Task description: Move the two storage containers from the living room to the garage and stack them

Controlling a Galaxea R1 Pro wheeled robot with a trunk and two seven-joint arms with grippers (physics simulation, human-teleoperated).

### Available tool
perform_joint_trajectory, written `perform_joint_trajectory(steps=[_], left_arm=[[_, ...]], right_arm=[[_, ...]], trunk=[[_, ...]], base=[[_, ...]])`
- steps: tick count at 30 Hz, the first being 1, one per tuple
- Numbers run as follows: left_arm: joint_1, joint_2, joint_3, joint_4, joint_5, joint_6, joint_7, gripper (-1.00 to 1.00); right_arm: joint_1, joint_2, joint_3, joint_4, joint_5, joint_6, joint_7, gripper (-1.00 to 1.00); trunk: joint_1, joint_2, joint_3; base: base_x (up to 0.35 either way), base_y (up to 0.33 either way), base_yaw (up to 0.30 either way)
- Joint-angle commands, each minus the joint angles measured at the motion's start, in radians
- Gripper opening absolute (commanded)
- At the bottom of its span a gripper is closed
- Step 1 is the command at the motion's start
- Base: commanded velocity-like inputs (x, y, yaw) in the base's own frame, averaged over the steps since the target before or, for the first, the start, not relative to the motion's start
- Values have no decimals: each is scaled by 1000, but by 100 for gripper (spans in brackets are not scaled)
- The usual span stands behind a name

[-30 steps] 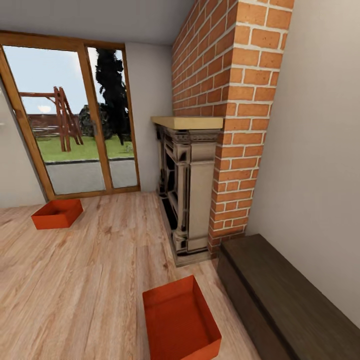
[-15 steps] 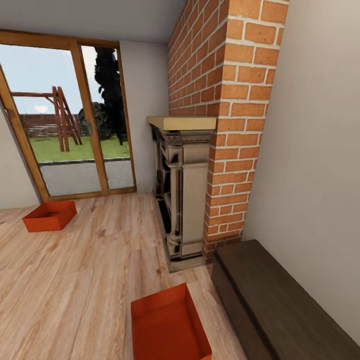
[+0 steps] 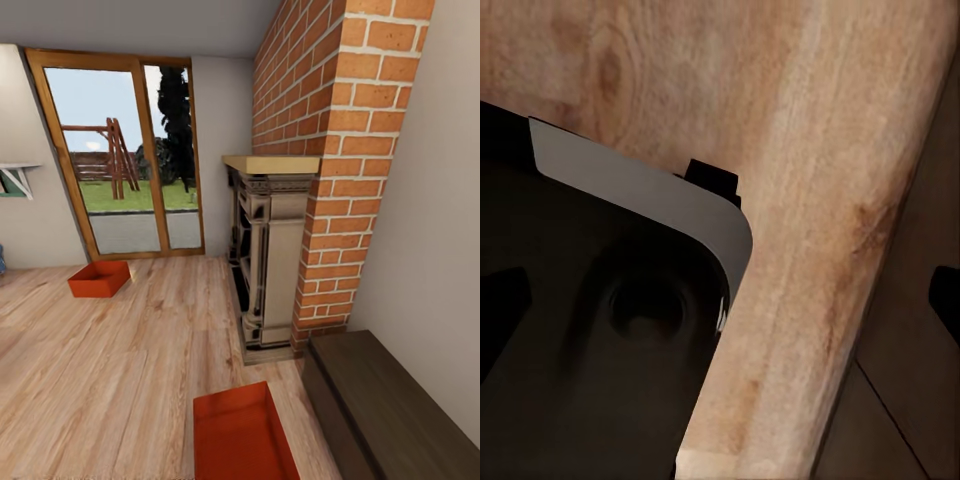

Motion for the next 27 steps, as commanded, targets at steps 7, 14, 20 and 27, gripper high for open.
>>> perform_joint_trajectory(steps=[7, 14, 20, 27], left_arm=[[0, -2, 2, 0, 4, -3, 1, 100], [0, 0, 1, 0, 6, -1, 1, 100], [0, 0, 1, 0, 6, -1, 1, 100], [0, 0, 1, 0, 6, -2, 1, 100]], right_arm=[[-1, 0, 6, 3, -11, -6, 6, 100], [-1, 0, 6, 3, -11, -4, 6, 100], [-1, 1, 6, 3, -11, -4, 6, 100], [-1, 2, 6, 3, -11, -4, 6, 100]], trunk=[[0, -1, -1], [0, -1, -1], [0, -1, -1], [0, -1, -1]], base=[[0, 0, 265], [133, -113, 75], [231, -181, 1], [202, -122, 0]])
